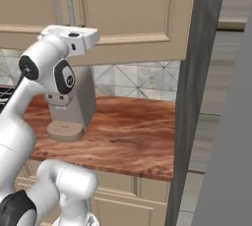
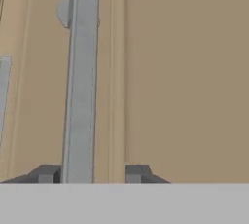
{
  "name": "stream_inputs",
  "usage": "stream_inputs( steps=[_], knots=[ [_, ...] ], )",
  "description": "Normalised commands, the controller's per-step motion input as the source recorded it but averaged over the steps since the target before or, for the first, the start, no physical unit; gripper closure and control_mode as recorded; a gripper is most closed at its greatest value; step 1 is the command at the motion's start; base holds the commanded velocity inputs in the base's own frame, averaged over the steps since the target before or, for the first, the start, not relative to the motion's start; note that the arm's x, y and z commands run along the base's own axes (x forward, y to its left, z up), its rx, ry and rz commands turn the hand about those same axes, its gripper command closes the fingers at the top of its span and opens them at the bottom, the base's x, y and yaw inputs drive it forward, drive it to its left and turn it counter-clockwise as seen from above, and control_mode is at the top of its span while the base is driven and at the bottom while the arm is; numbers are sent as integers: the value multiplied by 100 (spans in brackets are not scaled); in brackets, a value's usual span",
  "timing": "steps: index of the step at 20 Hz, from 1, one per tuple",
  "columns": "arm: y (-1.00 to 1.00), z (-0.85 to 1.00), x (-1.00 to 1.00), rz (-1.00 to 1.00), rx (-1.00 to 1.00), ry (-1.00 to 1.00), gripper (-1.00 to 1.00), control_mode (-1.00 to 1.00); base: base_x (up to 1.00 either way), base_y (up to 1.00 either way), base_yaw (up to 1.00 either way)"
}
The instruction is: Open the cabinet directly in front. Then move the liquor and the mug to the dining counter with the candle on it.
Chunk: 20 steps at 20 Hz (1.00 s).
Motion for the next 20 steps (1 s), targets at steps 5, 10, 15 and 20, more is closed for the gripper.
stream_inputs(
  steps=[5,10,15,20],
  knots=[
    [-73,44,-100,-18,0,0,100,-100,0,0,0],
    [-91,26,-100,-19,0,0,100,-100,0,0,0],
    [-100,18,-98,-19,1,0,100,-100,0,0,0],
    [-100,15,-98,-24,10,2,100,-100,0,0,0]
  ],
)
